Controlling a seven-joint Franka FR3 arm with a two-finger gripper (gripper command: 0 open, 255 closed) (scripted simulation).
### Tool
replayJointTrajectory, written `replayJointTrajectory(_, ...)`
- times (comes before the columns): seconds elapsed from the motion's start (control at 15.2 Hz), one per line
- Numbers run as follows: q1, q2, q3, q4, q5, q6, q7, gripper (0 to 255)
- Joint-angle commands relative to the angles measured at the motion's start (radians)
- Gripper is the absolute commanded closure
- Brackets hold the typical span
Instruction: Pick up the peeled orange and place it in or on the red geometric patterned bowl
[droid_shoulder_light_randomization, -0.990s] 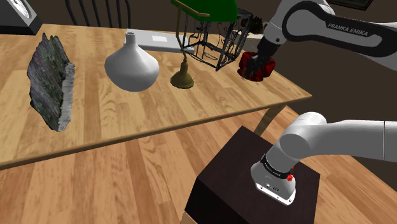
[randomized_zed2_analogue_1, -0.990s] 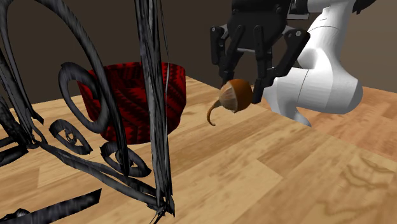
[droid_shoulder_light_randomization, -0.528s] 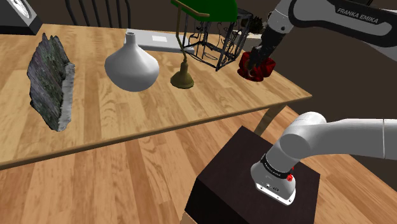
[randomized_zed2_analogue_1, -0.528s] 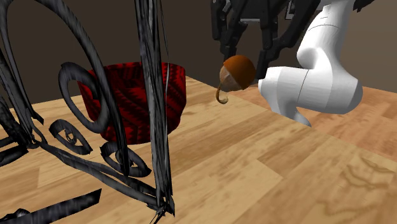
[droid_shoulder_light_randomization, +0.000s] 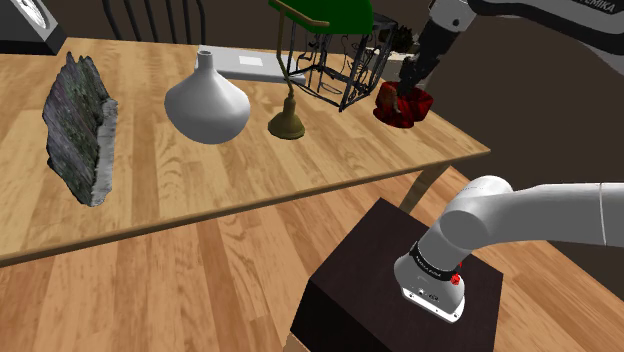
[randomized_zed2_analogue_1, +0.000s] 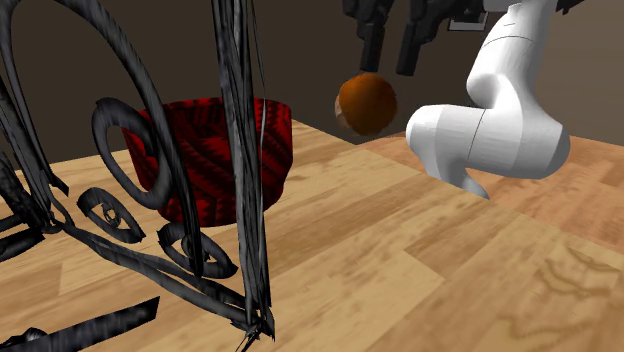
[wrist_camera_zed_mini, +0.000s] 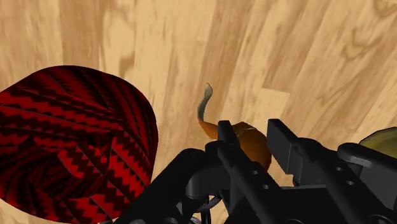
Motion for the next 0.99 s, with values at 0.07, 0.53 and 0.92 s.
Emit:
replayJointTrajectory(0.07,0.001,0.017,0.001,0.051,0.002,-0.034,-0.002,255)
replayJointTrajectory(0.53,0.021,0.045,-0.003,-0.009,-0.009,0.058,-0.037,0)
replayJointTrajectory(0.92,0.060,0.131,-0.016,-0.132,-0.033,0.275,-0.104,0)
